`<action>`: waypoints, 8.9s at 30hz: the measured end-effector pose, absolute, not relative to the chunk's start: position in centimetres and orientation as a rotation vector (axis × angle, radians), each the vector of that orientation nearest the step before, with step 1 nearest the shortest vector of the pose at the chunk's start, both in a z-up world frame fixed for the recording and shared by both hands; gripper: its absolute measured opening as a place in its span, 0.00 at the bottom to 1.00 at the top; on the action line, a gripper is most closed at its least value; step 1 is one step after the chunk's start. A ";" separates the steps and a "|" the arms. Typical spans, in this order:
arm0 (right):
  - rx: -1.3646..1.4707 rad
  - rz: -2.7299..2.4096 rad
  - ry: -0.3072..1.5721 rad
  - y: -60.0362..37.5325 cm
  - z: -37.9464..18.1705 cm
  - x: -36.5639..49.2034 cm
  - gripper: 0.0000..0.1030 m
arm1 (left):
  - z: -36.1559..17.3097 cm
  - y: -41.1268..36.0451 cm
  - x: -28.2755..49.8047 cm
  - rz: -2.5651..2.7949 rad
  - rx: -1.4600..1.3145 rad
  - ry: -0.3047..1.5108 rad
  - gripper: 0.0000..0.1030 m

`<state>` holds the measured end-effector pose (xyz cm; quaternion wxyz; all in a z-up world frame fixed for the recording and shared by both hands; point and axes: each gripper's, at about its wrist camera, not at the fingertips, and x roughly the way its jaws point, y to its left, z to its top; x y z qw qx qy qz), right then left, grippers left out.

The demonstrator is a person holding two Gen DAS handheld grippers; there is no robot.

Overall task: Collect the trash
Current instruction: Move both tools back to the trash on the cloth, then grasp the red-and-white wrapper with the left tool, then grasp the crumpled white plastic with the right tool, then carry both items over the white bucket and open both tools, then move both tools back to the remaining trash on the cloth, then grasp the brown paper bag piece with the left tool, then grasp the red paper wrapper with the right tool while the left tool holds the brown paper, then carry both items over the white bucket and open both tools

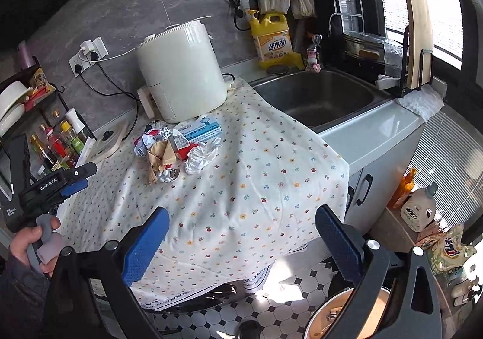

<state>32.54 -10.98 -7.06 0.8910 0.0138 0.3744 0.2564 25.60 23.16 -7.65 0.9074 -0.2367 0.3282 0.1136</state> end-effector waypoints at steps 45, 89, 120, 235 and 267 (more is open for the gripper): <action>-0.078 0.581 1.048 7.8 -15.7 45.6 0.39 | -13.1 38.8 24.5 0.327 -0.614 0.756 0.24; -0.031 0.654 0.965 -21.7 -9.8 35.3 0.04 | -10.7 7.0 22.5 0.177 -0.521 0.766 0.24; -0.113 0.597 1.180 -34.0 -23.7 26.6 0.08 | -19.0 -9.9 15.3 0.103 -0.552 0.900 0.24; -0.103 0.658 0.938 7.6 -13.1 45.5 0.80 | -10.1 33.4 27.4 0.325 -0.530 0.720 0.17; -0.074 0.695 0.943 -4.3 -10.4 40.0 0.12 | -9.0 21.1 18.4 0.381 -0.567 0.667 0.17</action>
